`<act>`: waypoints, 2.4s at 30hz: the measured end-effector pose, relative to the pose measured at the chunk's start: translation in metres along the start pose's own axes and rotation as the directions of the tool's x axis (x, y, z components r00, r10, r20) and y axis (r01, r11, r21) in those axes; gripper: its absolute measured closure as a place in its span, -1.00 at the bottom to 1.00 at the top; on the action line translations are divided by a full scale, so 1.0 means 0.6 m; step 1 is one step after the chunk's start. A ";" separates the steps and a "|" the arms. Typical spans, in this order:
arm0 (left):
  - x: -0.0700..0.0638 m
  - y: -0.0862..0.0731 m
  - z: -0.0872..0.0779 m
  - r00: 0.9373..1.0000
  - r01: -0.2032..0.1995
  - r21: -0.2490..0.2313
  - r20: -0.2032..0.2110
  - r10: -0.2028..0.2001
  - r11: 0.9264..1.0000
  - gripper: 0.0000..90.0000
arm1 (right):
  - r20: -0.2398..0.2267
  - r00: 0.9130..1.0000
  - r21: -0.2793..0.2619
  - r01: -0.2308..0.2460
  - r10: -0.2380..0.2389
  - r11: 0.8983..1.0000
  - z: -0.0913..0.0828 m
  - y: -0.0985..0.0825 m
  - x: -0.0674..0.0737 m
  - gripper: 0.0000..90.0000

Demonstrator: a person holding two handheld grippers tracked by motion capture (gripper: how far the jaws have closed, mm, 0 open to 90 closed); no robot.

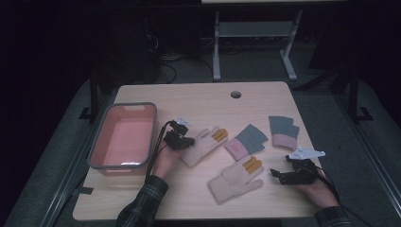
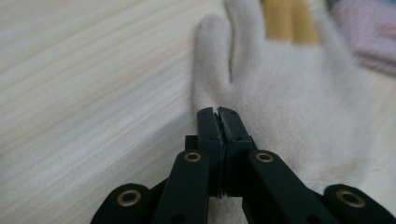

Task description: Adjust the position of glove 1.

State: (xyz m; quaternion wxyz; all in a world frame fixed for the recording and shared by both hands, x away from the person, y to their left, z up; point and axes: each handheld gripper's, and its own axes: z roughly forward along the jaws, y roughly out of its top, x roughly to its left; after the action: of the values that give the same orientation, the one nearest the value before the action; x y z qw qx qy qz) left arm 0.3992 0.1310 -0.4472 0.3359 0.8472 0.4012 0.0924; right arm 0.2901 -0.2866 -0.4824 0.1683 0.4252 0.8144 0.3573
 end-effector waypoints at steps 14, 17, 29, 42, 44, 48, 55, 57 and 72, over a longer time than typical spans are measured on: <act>-0.031 0.022 -0.055 0.993 -0.054 -0.133 0.095 0.067 0.990 0.97 | -0.013 1.000 0.022 0.011 -0.010 1.000 -0.006 0.012 0.010 -0.21; -0.033 0.022 -0.061 0.991 -0.069 -0.142 0.101 0.084 0.987 0.97 | -0.064 0.998 0.014 0.022 -0.021 1.000 -0.015 0.023 0.024 0.27; -0.042 0.017 -0.094 0.987 -0.101 -0.177 0.105 0.121 0.979 0.98 | -0.297 0.950 -0.001 0.105 -0.101 0.994 0.010 0.064 0.098 1.00; -0.050 0.004 -0.116 0.984 -0.129 -0.198 0.093 0.150 0.972 0.98 | -0.333 0.931 0.042 0.174 -0.150 0.984 0.067 0.090 0.151 1.00; -0.053 0.001 -0.121 0.985 -0.134 -0.208 0.084 0.154 0.969 0.98 | -0.334 0.930 0.042 0.178 -0.154 0.983 0.073 0.095 0.155 1.00; -0.062 -0.005 -0.131 0.982 -0.155 -0.223 0.074 0.175 0.963 0.98 | -0.331 0.929 0.042 0.190 -0.165 0.981 0.081 0.104 0.165 1.00; -0.098 -0.001 -0.132 0.964 -0.224 -0.242 0.087 0.251 0.944 0.98 | -0.331 0.928 0.036 0.195 -0.173 0.980 0.082 0.103 0.165 0.99; -0.107 0.003 -0.130 0.959 -0.240 -0.248 0.090 0.269 0.938 0.98 | -0.332 0.929 0.039 0.189 -0.166 0.981 0.082 0.103 0.166 1.00; -0.157 0.026 -0.137 0.906 -0.362 -0.335 0.091 0.413 0.870 0.98 | -0.335 0.928 0.038 0.186 -0.163 0.982 0.082 0.102 0.165 1.00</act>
State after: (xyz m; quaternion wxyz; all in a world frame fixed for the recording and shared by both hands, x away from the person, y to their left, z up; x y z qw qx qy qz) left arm 0.3115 0.0948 -0.3641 0.4703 0.8515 0.1749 0.1521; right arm 0.2961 -0.1610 -0.4687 0.0460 0.2909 0.8773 0.3789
